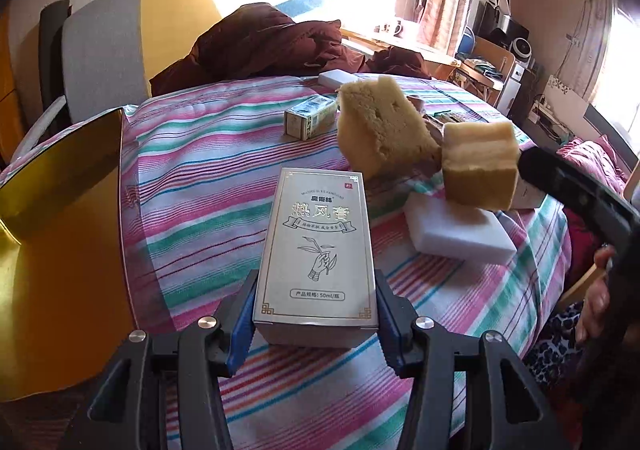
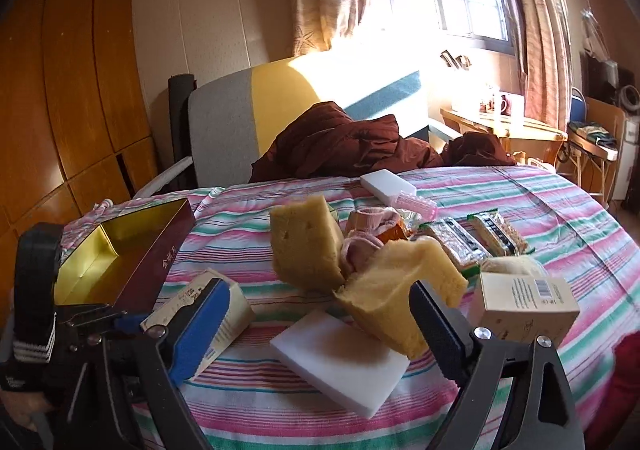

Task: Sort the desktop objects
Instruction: 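Lift the box with the left tool while the right tool grasps a yellow sponge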

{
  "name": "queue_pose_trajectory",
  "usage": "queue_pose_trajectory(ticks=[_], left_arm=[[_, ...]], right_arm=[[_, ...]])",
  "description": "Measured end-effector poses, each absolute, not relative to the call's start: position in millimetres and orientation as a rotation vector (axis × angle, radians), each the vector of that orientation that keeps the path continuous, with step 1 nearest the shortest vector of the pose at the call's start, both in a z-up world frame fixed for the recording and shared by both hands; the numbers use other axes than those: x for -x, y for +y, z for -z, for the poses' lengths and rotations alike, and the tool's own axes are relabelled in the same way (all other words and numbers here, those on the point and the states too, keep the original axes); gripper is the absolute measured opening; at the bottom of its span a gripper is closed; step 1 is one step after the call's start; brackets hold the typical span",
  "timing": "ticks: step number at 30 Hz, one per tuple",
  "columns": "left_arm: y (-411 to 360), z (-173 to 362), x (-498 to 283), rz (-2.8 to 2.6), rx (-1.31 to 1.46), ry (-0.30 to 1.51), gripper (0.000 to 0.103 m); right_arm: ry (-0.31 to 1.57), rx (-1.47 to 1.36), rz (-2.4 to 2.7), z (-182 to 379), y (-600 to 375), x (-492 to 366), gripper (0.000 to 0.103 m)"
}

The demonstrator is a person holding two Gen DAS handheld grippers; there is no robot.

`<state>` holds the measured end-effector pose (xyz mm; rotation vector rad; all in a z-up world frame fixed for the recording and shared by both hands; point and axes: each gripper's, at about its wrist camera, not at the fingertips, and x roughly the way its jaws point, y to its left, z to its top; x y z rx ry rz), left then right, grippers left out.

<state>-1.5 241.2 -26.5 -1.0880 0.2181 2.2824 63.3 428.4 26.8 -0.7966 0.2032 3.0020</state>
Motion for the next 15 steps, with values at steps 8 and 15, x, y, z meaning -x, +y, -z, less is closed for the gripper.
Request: queue_pose_trajectory(ticks=[8, 15], left_arm=[[235.4, 30.0, 0.3, -2.224, 1.069, 0.189, 0.055], [236.9, 27.5, -1.1, -2.192, 1.015, 0.197, 0.059]], right_arm=[[-0.001, 1.044, -2.989, -27.5, 415.4, 17.8, 0.085], [-0.129, 1.248, -2.893, -1.6, 404.1, 70.0, 0.081]])
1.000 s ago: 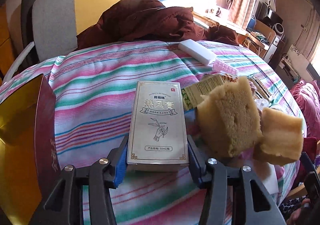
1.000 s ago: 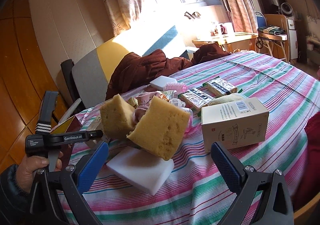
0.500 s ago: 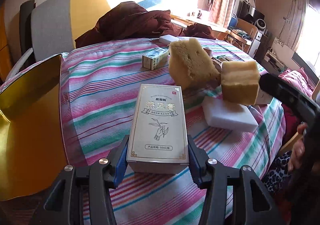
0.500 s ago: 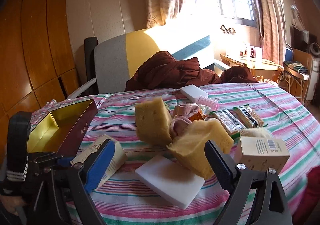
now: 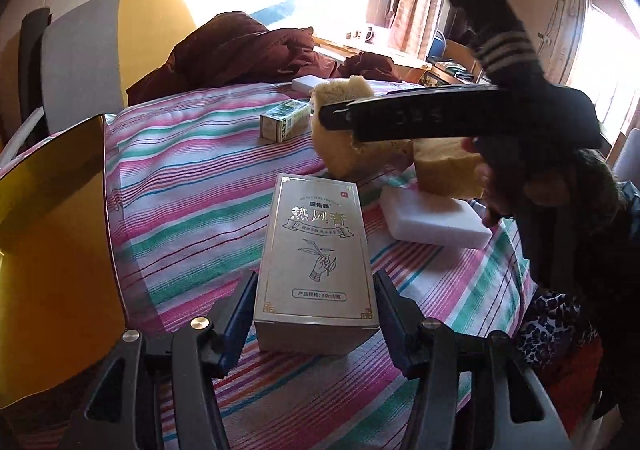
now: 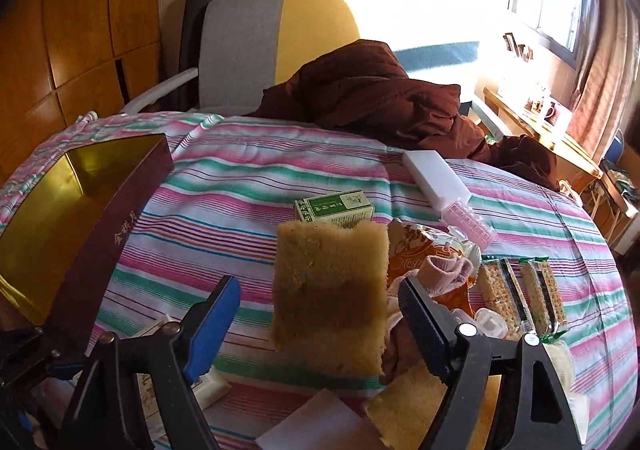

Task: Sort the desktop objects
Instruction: 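Lift the box with the left tool while the right tool grasps a yellow sponge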

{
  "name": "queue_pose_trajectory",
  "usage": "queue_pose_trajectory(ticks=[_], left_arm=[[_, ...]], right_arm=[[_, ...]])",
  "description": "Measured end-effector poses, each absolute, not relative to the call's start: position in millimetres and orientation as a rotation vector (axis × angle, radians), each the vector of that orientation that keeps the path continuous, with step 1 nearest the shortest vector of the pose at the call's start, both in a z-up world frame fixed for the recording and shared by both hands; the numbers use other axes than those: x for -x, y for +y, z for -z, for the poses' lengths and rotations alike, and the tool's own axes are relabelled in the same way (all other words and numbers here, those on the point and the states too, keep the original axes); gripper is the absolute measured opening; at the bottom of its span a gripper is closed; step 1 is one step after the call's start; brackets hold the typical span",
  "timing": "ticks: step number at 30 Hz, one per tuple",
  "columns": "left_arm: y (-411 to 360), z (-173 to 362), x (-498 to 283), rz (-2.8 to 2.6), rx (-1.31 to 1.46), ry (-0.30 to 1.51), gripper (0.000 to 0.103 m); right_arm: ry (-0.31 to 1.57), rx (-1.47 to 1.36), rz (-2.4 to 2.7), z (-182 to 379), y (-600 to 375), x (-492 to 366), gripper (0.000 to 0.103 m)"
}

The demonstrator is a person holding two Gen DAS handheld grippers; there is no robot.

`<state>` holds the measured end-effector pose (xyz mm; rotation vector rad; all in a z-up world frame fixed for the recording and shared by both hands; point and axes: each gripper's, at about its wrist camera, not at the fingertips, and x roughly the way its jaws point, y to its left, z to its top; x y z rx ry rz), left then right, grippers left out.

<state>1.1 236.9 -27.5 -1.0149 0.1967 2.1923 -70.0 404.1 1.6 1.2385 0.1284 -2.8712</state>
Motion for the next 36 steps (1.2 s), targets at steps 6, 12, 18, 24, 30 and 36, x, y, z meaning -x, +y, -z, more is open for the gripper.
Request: queue_pose_trajectory(ticks=[6, 12, 18, 24, 30, 36], left_arm=[[244.5, 29.7, 5.9, -2.17, 0.994, 0.233, 0.059], [251.1, 44.2, 12.2, -2.175, 1.03, 0.255, 0.055], [247.4, 44.7, 7.4, -2.196, 1.018, 0.243, 0.053], [233.7, 22.5, -5.8, -2.216, 0.942, 0.182, 0.053], [210.0, -3.8, -17.4, -2.26, 0.883, 0.123, 0.053], [172.1, -15.1, -14.4, -2.345, 0.887, 0.059, 0.053]], right_arm=[[0.182, -1.32, 2.863, 10.9, 404.7, 86.1, 0.065], [0.178, -1.294, 2.872, 9.0, 406.8, 77.7, 0.058], [0.054, -1.205, 2.895, -3.0, 409.0, 55.9, 0.058], [-0.07, -1.09, 2.917, -17.2, 405.2, 30.1, 0.058], [-0.167, -0.987, 2.916, -28.5, 394.6, 9.2, 0.058], [-0.15, -0.881, 2.838, -43.4, 358.0, 5.3, 0.058]])
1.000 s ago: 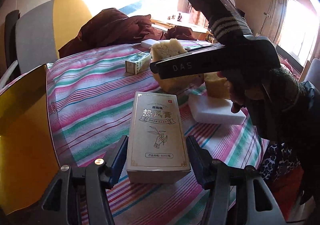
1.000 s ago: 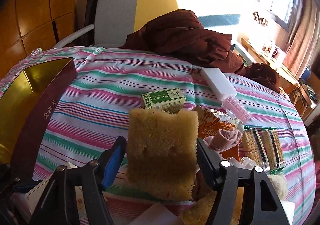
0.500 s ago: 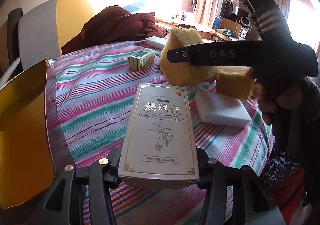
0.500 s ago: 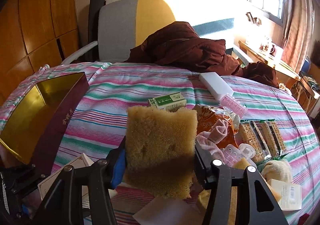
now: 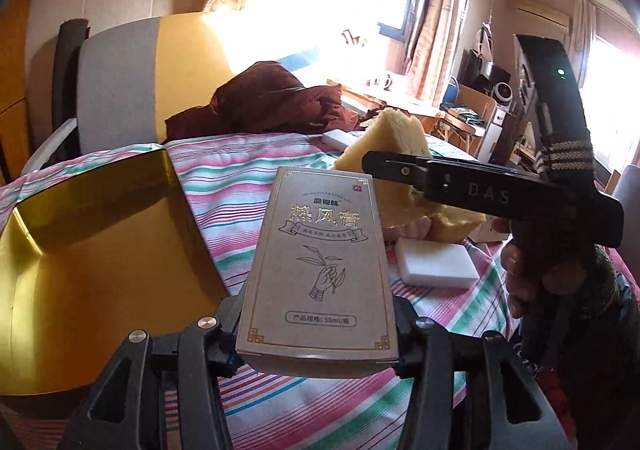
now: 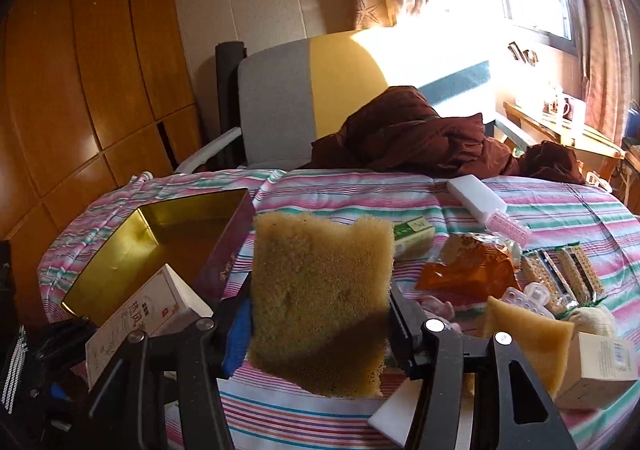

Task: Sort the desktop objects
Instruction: 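Lift the box with the left tool while the right tool grasps a yellow sponge, then lower box and sponge into the gold tin and open both tools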

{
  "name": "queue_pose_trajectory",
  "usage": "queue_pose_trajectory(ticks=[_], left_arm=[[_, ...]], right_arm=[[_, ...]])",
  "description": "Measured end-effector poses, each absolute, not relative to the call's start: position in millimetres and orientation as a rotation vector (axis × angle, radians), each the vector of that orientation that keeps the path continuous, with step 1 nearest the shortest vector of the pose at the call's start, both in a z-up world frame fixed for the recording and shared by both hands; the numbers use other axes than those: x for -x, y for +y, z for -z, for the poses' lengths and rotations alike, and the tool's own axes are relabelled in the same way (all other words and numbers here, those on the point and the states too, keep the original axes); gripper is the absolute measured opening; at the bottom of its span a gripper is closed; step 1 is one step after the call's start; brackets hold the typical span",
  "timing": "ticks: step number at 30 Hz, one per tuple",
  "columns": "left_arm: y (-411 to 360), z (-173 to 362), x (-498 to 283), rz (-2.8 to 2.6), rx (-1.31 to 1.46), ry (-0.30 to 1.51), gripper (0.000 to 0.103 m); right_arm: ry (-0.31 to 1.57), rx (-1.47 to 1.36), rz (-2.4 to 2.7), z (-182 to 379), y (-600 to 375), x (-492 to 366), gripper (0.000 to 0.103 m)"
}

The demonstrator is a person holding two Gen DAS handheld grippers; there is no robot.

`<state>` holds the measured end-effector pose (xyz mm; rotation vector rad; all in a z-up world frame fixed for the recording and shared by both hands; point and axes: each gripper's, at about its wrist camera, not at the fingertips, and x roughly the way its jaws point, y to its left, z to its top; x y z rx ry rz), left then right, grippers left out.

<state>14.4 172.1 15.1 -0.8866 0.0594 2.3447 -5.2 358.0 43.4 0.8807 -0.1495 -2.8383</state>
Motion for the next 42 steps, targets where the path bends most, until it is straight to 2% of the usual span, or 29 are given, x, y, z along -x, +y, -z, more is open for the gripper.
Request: queue_pose_trajectory(ticks=[10, 15, 27, 33, 37, 42], left_arm=[[69.5, -20.6, 22.4, -2.578, 0.949, -0.071, 0.053], [28.8, -23.0, 64.0, -2.682, 1.011, -0.035, 0.053], [-23.5, -3.8, 160.8, -2.748, 1.212, -0.063, 0.053], [-35.6, 7.7, 180.2, -2.7, 1.311, -0.102, 0.064], [-43.3, 0.3, 170.6, -2.76, 1.259, -0.114, 0.064], [-45.4, -14.7, 149.4, -2.79, 1.183, -0.126, 0.064]], right_arm=[[-0.119, -0.826, 2.68, -55.2, 282.8, 43.7, 0.058], [-0.094, -0.876, 2.591, -54.9, 237.6, 91.3, 0.058], [0.08, -1.111, 2.583, -14.1, 168.5, 198.7, 0.058], [0.054, -1.143, 2.567, -9.4, 169.1, 207.9, 0.062], [0.033, -1.082, 2.589, -19.6, 174.8, 195.2, 0.071], [-0.027, -0.991, 2.628, -37.4, 188.4, 168.0, 0.075]])
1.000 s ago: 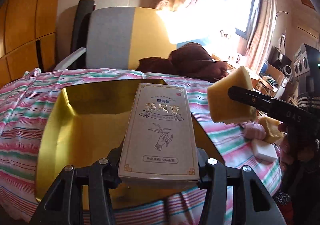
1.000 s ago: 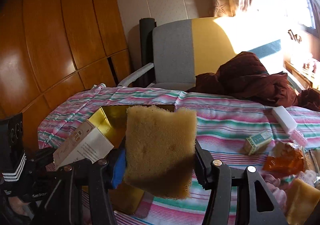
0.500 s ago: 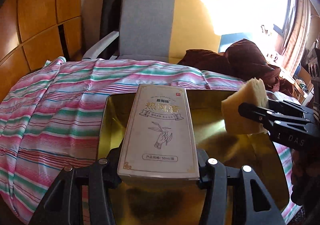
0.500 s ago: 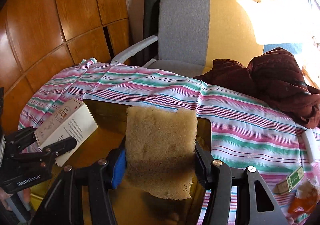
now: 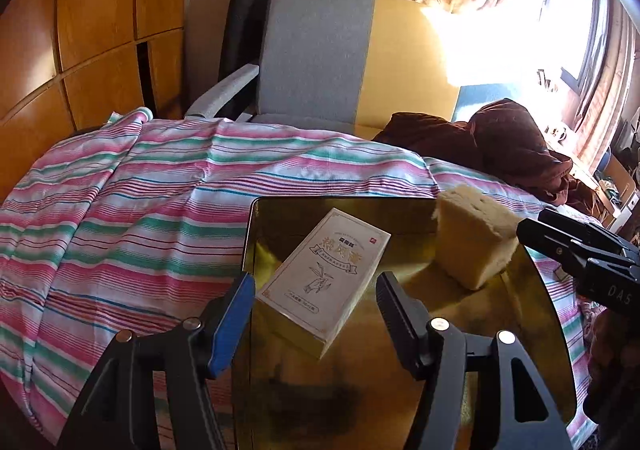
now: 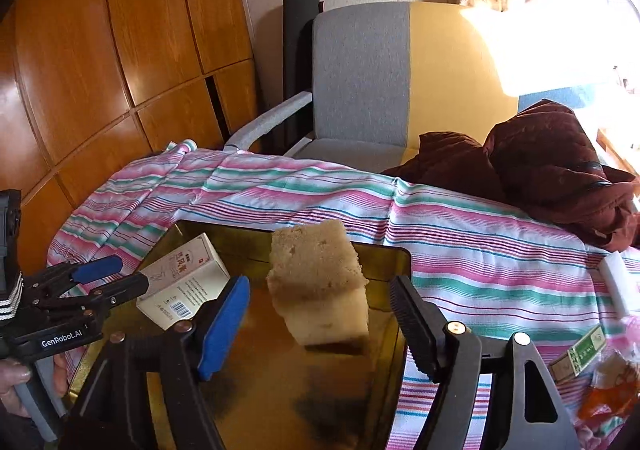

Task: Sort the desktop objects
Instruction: 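Lower box and sponge into the gold tin and open both tools, then withdraw both tools from the tin back toward the pile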

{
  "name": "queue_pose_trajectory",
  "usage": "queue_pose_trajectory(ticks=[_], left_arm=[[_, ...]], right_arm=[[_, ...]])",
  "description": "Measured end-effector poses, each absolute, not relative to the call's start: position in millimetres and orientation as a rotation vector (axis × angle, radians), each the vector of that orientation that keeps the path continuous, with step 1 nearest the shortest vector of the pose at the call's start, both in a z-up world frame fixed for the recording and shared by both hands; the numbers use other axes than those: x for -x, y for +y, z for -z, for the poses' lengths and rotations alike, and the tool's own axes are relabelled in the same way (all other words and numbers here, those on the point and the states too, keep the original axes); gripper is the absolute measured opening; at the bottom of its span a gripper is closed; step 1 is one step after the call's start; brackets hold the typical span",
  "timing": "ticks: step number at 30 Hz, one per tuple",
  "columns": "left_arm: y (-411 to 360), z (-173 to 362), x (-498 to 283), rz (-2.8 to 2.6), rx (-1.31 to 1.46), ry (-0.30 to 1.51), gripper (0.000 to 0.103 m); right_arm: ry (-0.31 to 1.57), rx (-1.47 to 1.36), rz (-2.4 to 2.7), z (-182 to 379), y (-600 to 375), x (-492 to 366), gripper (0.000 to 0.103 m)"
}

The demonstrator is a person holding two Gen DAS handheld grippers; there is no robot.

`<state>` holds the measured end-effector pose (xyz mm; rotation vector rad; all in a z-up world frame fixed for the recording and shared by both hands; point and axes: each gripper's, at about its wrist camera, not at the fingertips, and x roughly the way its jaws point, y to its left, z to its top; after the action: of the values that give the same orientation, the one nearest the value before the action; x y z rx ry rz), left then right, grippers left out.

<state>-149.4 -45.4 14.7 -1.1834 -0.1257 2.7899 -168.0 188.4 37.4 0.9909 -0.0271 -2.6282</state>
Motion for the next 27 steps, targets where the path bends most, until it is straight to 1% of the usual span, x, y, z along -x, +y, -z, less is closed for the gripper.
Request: queue_pose_trajectory(ticks=[3, 5, 6, 7, 9, 15, 17, 19, 21, 27], left_arm=[[-37.9, -24.1, 128.4, -2.781, 1.115, -0.138, 0.064], [-27.7, -28.1, 112.9, -2.754, 1.068, -0.146, 0.064], [-21.7, -29.7, 105.3, -2.738, 1.045, -0.146, 0.064], [-15.6, -31.2, 97.7, -2.722, 1.023, -0.146, 0.064], [0.7, -33.4, 83.5, -2.689, 0.989, -0.129, 0.065], [60.1, -35.9, 48.3, -2.525, 0.921, -0.095, 0.066], [82.2, -34.6, 39.3, -2.459, 0.911, -0.086, 0.067], [104.6, -32.2, 31.4, -2.4, 0.913, -0.075, 0.072], [126.3, -28.0, 23.4, -2.338, 0.924, -0.067, 0.073], [191.8, -9.1, 0.1, -2.177, 0.976, 0.05, 0.073]], right_arm=[[-0.066, -0.944, 2.646, -41.7, 201.7, 141.6, 0.078], [-0.079, -0.906, 2.657, -41.9, 213.3, 118.6, 0.082], [-0.084, -0.885, 2.664, -41.9, 219.5, 106.4, 0.086], [-0.088, -0.866, 2.673, -41.5, 226.0, 94.3, 0.088], [-0.095, -0.856, 2.705, -37.8, 242.5, 70.0, 0.089], [-0.228, -0.929, 2.781, -19.8, 306.5, 7.9, 0.09], [-0.223, -0.927, 2.811, -17.5, 322.5, -11.9, 0.09], [-0.206, -0.915, 2.845, -16.0, 336.2, -31.8, 0.093], [-0.173, -0.901, 2.891, -14.3, 347.1, -50.2, 0.098], [-0.171, -0.907, 2.959, -10.0, 388.2, -87.1, 0.103]])
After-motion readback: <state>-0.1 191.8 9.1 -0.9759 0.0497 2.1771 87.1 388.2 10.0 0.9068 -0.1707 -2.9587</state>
